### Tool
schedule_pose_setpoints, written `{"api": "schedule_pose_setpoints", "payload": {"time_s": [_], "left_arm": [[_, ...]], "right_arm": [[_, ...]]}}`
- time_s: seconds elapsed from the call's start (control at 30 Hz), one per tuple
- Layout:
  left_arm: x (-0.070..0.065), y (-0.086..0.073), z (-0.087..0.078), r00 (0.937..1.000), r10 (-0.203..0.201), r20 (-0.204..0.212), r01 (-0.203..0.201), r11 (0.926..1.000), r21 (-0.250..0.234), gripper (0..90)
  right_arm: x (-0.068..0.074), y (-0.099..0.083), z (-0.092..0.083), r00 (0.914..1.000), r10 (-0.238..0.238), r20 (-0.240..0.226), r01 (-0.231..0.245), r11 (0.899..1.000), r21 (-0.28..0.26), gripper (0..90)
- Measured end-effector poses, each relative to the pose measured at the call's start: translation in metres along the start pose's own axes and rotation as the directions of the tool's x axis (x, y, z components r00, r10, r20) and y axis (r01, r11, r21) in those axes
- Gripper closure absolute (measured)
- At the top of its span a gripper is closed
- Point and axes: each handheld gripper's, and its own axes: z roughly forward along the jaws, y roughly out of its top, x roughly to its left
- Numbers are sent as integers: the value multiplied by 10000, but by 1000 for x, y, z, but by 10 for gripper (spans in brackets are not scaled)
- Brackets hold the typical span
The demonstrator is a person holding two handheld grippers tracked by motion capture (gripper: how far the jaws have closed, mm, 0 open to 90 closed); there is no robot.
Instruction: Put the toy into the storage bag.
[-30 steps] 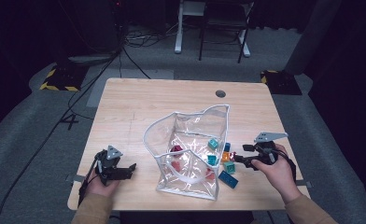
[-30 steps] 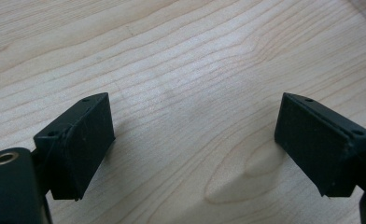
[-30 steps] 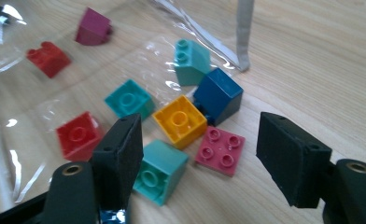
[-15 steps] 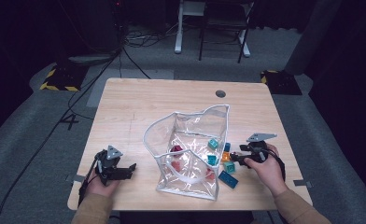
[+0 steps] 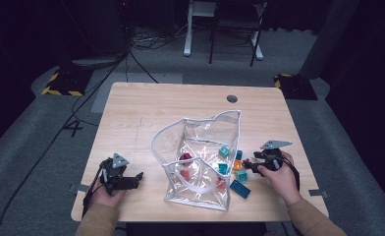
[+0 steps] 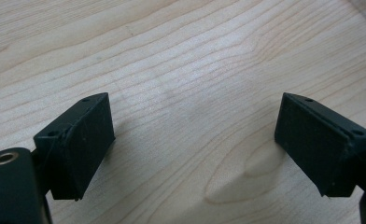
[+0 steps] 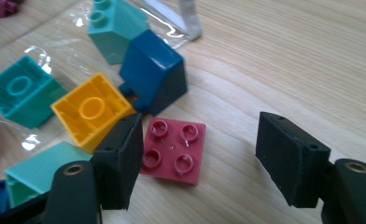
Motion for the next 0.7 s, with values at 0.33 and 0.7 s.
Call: {"api": "schedule_pose_setpoints", "payload": {"time_s": [0.33,0.7], "left_arm": [[0,0,0,10000,-44,-5,44,10000,-44,121],[0,0,0,10000,-6,1,6,10000,-2,121]], "right_arm": [[-12,-2,-8,9996,176,198,-175,9998,-80,340],[-4,1,0,9968,-783,162,774,9957,517,593]]}}
